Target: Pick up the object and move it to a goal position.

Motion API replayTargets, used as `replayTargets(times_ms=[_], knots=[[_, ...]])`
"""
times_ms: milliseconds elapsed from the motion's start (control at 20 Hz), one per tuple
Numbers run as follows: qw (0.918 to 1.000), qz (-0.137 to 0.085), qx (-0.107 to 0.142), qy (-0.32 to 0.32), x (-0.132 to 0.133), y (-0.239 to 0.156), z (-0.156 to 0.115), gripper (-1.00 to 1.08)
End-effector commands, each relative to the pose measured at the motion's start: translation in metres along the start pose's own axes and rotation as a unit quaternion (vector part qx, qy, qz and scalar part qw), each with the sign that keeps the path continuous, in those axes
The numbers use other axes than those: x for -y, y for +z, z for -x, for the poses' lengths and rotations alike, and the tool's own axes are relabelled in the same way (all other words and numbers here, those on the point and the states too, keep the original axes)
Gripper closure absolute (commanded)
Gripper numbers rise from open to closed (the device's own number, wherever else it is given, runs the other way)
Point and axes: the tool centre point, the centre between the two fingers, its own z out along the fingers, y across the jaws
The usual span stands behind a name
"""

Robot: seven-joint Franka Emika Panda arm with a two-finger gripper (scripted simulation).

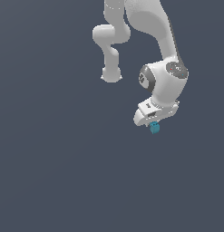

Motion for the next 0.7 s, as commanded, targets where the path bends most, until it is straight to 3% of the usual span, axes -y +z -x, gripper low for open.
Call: replayTargets(times_ms=[0,300,650], knots=[[1.0,0.0,0.0,0.001,0.016,-0.014,0.004,1.08],[1.0,0.0,0.0,0.001,0.038,-0.032,0.008,1.08],[1.0,-0.001,0.0,0.001,0.036,-0.03,0.006,1.08]])
